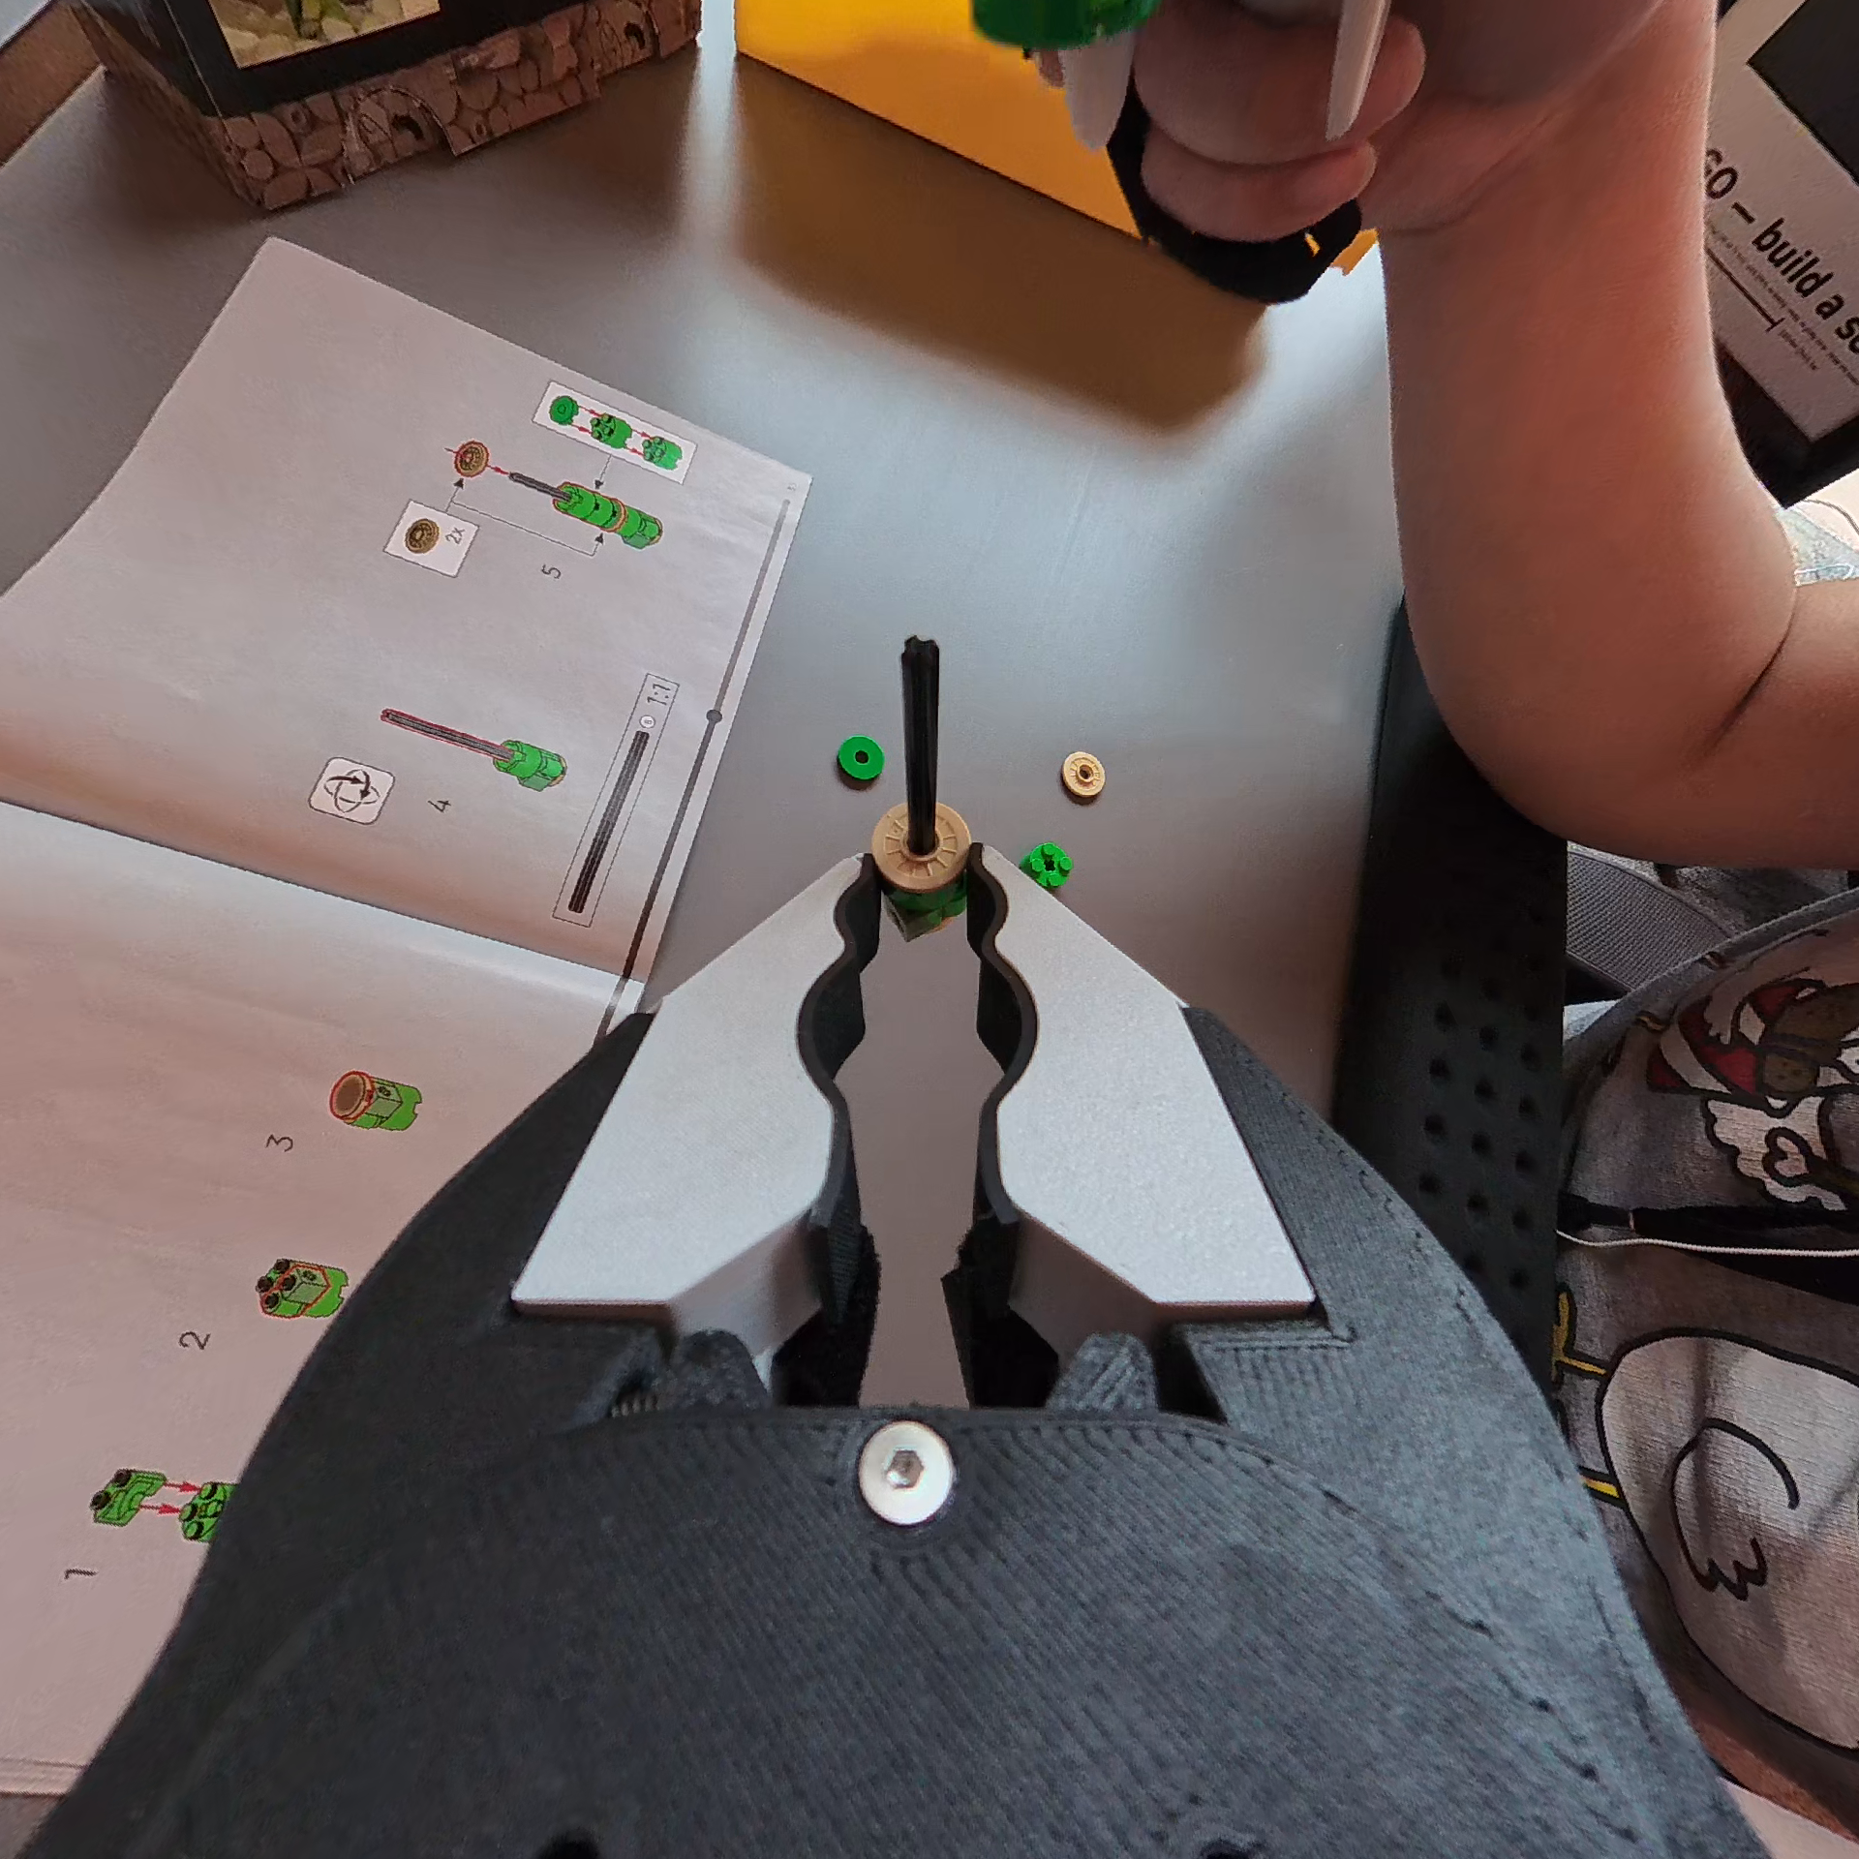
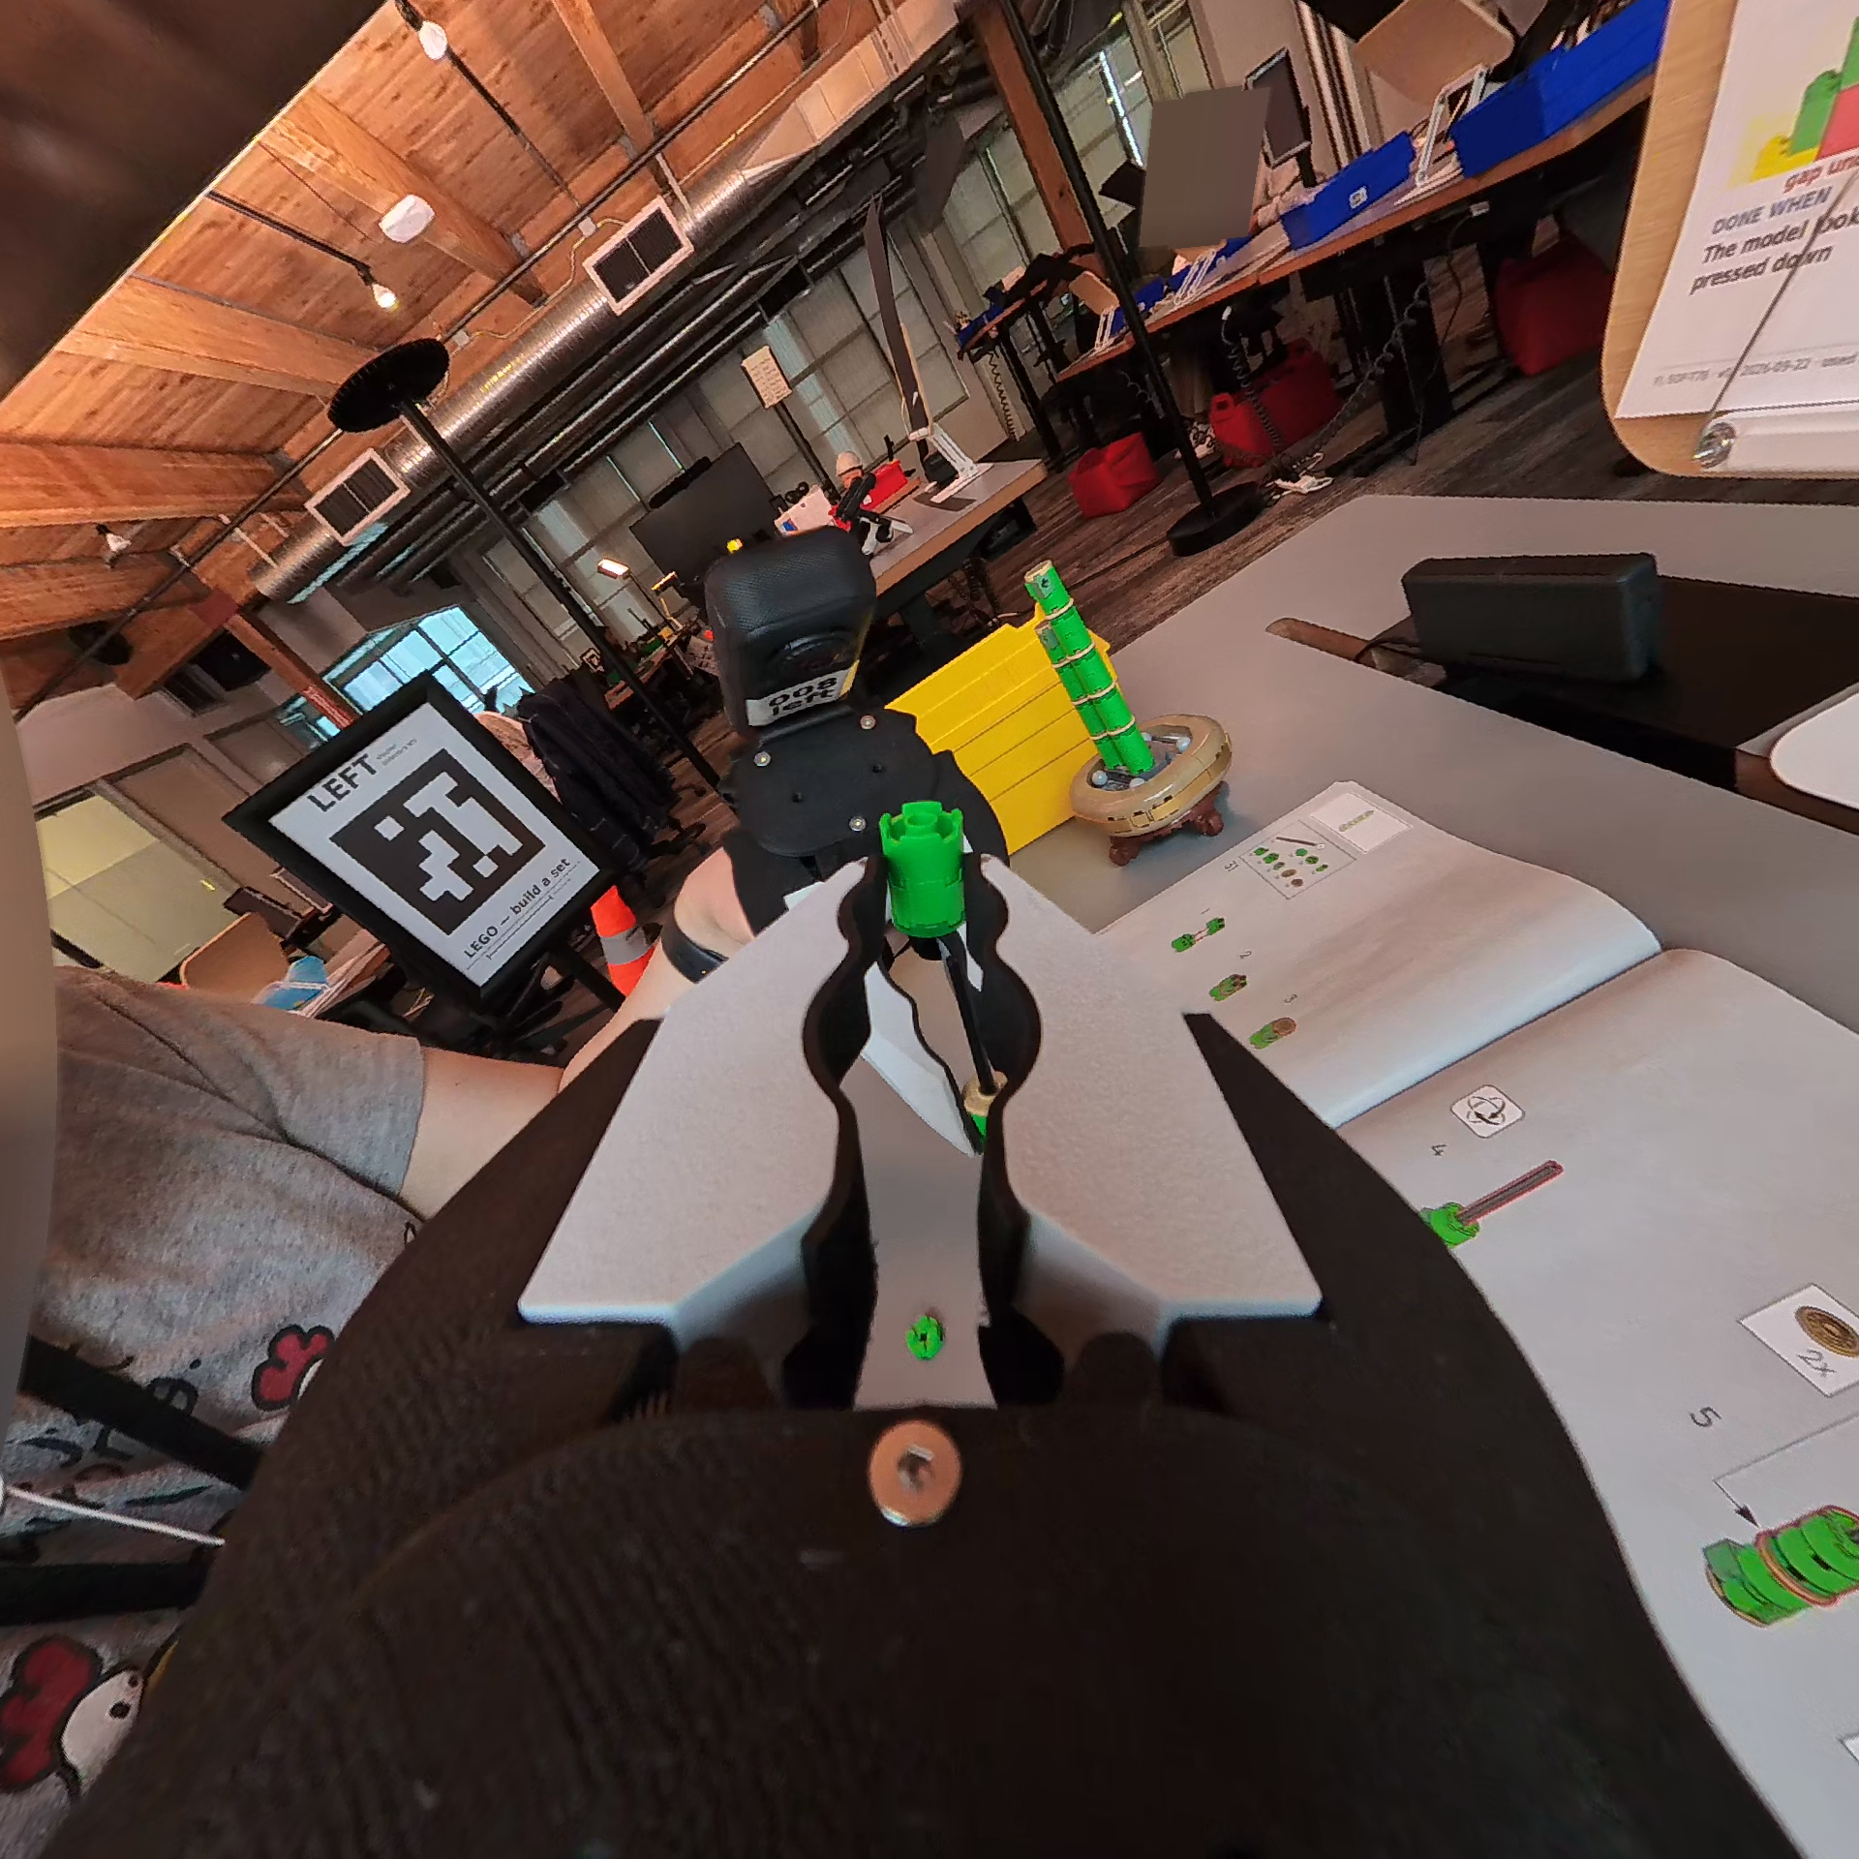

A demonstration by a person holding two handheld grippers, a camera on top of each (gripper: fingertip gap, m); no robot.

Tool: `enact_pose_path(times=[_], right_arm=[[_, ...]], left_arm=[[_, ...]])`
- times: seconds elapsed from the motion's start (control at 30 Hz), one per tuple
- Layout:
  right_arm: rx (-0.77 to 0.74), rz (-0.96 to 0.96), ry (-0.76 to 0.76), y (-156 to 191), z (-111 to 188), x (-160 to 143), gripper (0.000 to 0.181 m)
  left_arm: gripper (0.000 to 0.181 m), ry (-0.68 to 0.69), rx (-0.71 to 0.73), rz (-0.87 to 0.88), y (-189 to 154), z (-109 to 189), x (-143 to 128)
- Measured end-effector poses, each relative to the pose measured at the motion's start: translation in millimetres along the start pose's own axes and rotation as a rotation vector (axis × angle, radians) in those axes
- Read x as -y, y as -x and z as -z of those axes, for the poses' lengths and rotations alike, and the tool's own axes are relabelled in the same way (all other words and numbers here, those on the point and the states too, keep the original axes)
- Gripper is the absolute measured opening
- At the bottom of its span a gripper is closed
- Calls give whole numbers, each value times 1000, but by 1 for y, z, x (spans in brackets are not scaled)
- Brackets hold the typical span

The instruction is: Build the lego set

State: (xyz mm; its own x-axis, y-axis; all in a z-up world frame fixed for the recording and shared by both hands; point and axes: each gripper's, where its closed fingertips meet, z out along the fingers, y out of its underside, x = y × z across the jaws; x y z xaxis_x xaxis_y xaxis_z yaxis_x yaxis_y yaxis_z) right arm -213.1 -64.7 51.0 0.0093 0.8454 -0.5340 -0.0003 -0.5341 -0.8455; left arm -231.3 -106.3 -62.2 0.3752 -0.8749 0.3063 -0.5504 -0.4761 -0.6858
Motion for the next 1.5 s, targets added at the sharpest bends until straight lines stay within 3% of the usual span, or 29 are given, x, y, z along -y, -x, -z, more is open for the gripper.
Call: enact_pose_path(times=[0.43,1.5], right_arm=[[51,1,83,0,-39,-24,14],[55,175,82,1,-43,-29,14]], left_arm=[[15,-1,-4,-1,-1,1,1],[15,-39,67,-34,6,12,7]])
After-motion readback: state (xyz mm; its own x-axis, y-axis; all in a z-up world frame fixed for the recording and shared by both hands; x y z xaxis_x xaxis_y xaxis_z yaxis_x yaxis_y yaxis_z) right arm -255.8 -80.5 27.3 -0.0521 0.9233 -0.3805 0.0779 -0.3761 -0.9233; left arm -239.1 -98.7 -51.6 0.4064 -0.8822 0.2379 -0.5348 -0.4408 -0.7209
